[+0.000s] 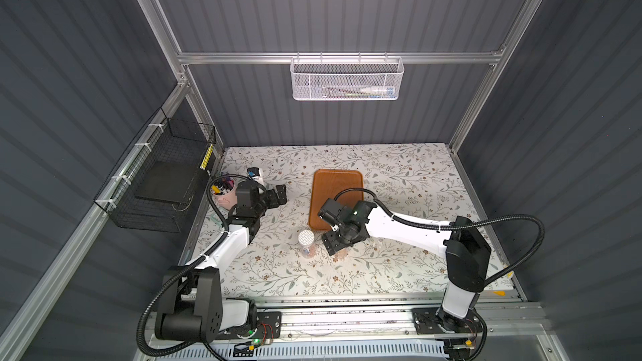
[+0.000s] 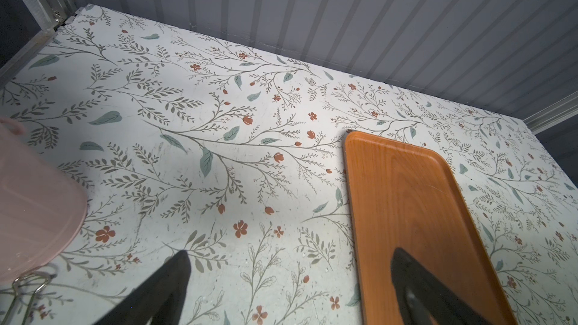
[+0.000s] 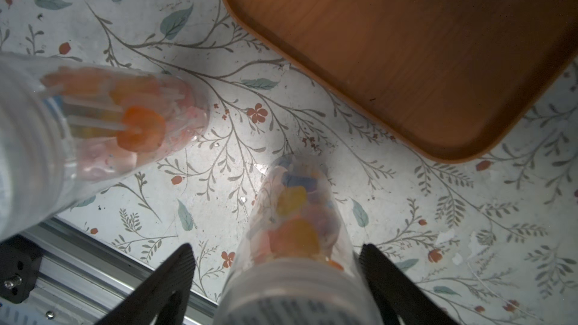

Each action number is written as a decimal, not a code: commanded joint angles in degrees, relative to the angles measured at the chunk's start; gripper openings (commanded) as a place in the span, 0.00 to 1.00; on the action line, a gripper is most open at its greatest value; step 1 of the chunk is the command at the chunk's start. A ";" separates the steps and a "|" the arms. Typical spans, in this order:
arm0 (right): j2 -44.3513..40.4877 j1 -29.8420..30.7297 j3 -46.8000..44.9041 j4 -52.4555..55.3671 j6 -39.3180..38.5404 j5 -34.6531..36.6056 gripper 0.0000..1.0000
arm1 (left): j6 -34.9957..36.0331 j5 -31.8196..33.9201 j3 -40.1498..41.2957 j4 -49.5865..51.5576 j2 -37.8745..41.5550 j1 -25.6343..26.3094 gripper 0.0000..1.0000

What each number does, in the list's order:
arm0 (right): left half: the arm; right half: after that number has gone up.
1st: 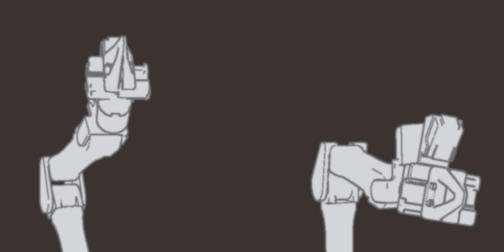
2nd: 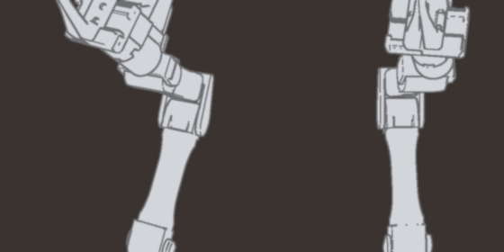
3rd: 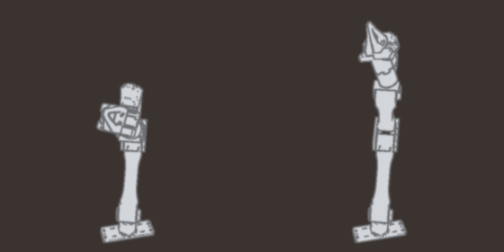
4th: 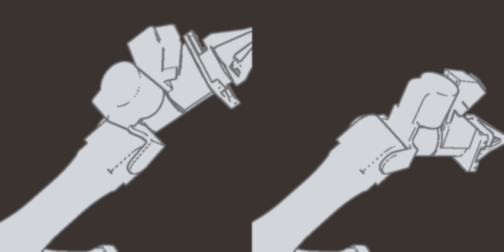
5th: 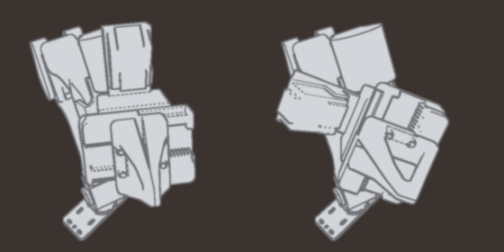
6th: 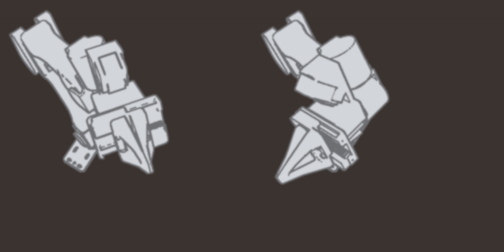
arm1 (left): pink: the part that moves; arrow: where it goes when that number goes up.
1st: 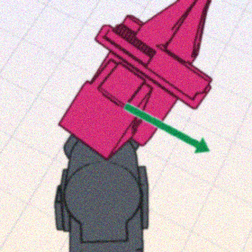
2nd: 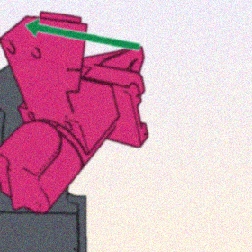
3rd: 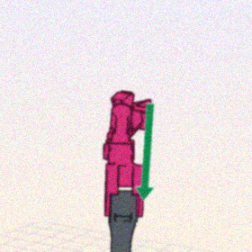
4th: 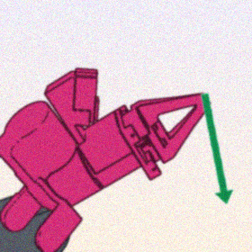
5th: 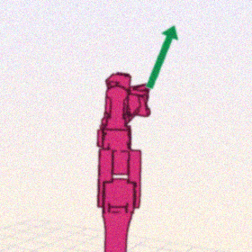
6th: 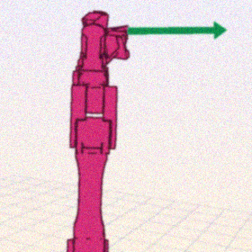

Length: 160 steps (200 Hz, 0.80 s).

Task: Pour the candies out of the jar
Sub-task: Pick up the jar from the center of the board.

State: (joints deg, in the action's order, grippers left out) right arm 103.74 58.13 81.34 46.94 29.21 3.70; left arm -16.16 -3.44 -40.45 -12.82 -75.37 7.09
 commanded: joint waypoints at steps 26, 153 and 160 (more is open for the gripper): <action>0.85 0.41 1.45 3.60 1.06 2.37 0.77 | 0.37 0.10 -0.05 1.04 0.58 0.20 1.00; -9.89 -10.32 8.63 8.40 -10.75 -5.29 0.44 | -2.69 -2.22 -4.31 3.80 1.09 2.64 1.00; -10.81 -12.16 9.13 8.84 -11.98 -6.18 0.44 | -1.51 -2.11 -5.38 4.77 1.27 4.32 1.00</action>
State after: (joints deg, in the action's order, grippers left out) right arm 97.34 51.27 87.37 52.38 23.31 0.62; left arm -17.69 -4.14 -41.67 -10.41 -75.37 8.01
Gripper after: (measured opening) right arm 0.571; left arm 0.997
